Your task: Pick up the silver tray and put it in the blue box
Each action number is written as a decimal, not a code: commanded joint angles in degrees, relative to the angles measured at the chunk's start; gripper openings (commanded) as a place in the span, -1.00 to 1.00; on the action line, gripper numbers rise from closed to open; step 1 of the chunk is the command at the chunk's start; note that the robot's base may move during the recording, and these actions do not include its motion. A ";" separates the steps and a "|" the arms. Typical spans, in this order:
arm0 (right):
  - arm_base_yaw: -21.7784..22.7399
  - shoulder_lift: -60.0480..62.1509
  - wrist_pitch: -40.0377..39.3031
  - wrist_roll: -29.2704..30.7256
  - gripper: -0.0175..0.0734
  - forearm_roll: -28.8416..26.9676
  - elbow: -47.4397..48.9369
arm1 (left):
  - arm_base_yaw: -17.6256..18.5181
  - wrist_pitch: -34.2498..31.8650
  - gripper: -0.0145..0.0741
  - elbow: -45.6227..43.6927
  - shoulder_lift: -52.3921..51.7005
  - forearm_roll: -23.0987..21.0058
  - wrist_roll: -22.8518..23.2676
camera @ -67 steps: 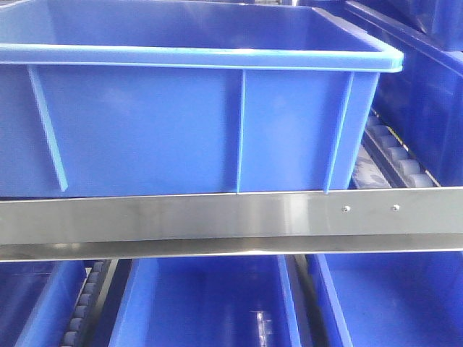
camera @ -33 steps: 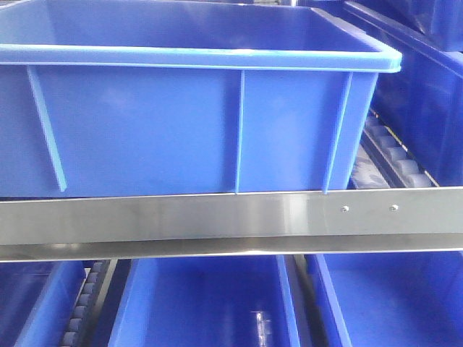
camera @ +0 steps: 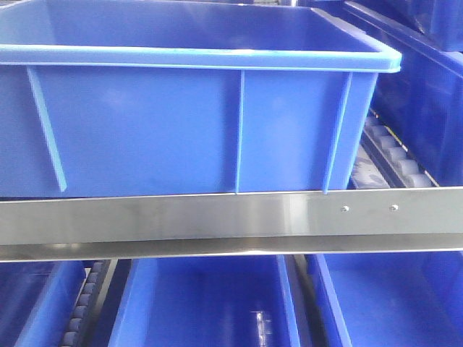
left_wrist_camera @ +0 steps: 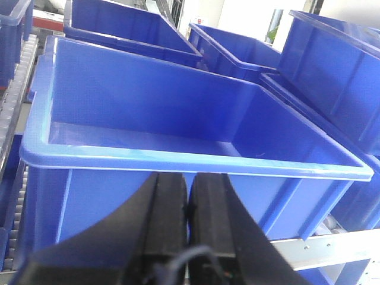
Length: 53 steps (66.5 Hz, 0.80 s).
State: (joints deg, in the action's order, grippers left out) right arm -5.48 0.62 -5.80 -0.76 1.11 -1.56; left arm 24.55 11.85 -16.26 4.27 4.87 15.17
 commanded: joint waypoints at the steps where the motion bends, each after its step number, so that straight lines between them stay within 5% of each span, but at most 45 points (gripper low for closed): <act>1: 0.30 0.76 -2.53 0.43 -0.49 0.35 1.01 | 0.46 -4.84 -0.69 -1.59 0.72 0.18 -0.30; 53: 0.30 0.76 -2.01 -0.43 -0.49 0.35 1.01 | 0.46 -4.84 -0.69 -1.59 0.72 0.18 -0.30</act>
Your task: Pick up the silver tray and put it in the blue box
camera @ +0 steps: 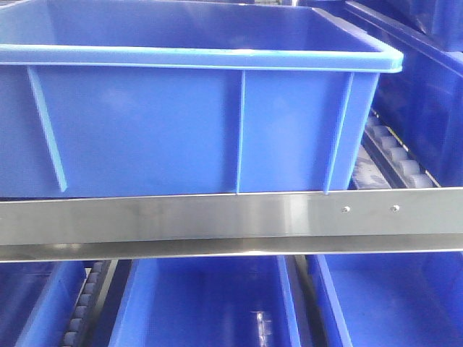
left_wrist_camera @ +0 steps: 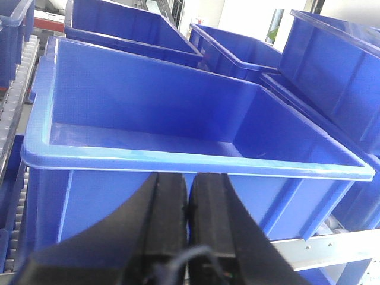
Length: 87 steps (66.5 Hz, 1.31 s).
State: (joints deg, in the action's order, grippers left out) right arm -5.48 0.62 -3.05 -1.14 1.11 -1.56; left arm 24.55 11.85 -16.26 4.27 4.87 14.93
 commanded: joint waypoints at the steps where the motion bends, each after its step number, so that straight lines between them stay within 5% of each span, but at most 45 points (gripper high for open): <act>1: 0.30 0.76 -4.76 -0.05 -0.49 0.35 1.01 | 0.46 -4.84 -0.69 -1.59 0.72 0.18 -0.06; 22: 0.30 0.76 -4.76 -0.05 -0.49 0.35 1.01 | -1.68 -6.33 -0.69 -1.02 0.61 2.28 -0.81; 37: 0.30 0.76 -4.76 -0.05 -0.49 0.35 1.01 | -10.96 -8.13 -0.69 6.48 -2.03 -9.87 -18.08; 49: 0.30 0.76 -4.76 -0.05 -0.49 0.35 1.01 | -18.87 -11.85 -0.69 13.62 -5.85 -11.78 -18.18; 56: 0.30 0.76 -4.76 -0.05 -0.49 0.35 1.01 | -21.54 -18.12 -0.69 17.61 -5.85 -8.10 -18.18; 59: 0.30 0.76 -4.70 -0.05 -0.49 0.35 1.01 | -21.85 -21.64 -0.69 19.28 -5.85 -7.22 -18.05; 87: 0.30 0.76 -4.70 -0.05 -0.49 0.35 1.01 | -21.96 -18.94 -0.69 19.01 -5.85 -6.34 -18.05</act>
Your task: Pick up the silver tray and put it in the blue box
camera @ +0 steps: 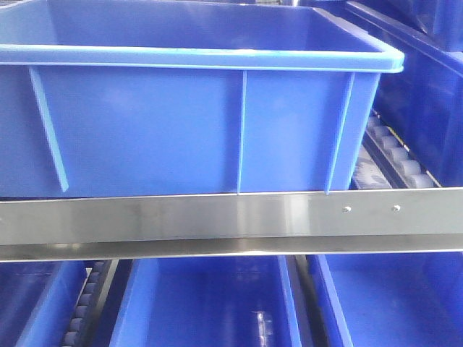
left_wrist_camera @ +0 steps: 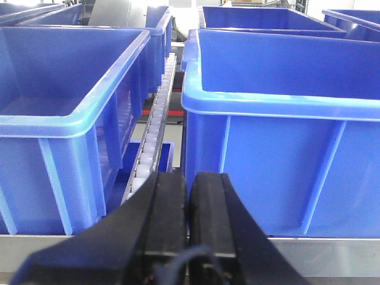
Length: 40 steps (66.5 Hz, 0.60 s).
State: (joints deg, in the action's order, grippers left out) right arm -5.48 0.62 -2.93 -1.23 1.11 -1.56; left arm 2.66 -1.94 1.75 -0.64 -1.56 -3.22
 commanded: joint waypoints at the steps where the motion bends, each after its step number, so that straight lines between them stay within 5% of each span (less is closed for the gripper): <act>1: 0.30 0.76 -4.83 0.04 -0.49 0.35 1.01 | -0.07 -5.15 -0.69 1.00 -0.93 0.09 0.09; 40: 0.30 0.76 -4.83 0.04 -0.49 0.35 1.01 | -0.07 -5.15 -0.69 1.00 -0.93 0.09 0.09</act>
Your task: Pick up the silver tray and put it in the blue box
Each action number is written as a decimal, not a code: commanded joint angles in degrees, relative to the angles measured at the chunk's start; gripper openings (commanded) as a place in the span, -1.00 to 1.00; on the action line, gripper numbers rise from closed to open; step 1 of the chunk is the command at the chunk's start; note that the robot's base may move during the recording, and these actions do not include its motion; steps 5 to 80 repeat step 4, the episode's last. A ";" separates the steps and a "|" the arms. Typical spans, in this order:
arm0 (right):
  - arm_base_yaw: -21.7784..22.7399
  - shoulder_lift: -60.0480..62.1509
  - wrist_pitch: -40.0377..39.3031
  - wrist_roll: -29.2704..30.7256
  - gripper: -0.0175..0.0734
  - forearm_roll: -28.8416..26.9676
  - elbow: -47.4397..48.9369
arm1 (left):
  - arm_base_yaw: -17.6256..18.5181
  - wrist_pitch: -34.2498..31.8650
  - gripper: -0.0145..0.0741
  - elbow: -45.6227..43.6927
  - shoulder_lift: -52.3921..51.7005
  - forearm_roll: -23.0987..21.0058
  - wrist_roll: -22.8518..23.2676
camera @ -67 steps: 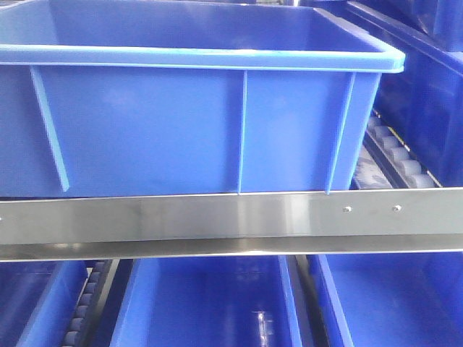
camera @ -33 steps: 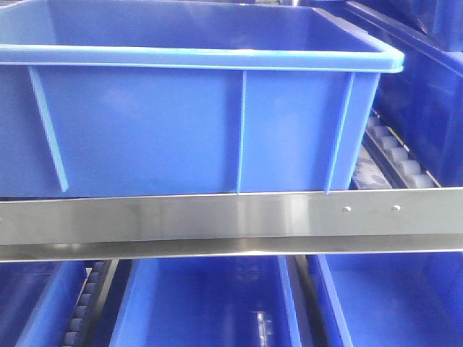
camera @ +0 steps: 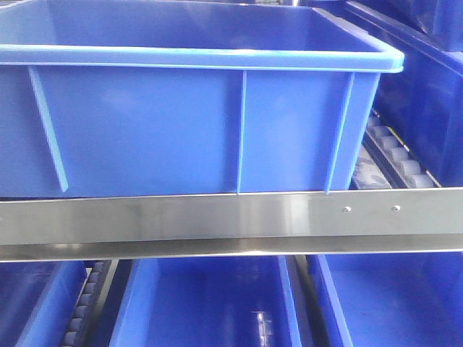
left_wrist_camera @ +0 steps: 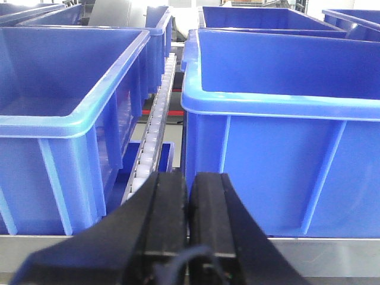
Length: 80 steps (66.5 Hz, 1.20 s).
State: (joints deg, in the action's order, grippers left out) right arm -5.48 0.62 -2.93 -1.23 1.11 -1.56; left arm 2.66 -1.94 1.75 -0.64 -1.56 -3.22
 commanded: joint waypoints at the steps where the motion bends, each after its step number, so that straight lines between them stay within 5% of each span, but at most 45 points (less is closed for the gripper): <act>1: 0.30 0.76 -4.83 0.04 -0.49 0.35 1.01 | -0.07 -5.15 -0.69 1.00 -0.93 0.09 0.09; 80: 0.30 0.76 -4.83 0.04 -0.49 0.35 1.01 | -0.07 -5.15 -0.69 1.00 -0.93 0.09 0.09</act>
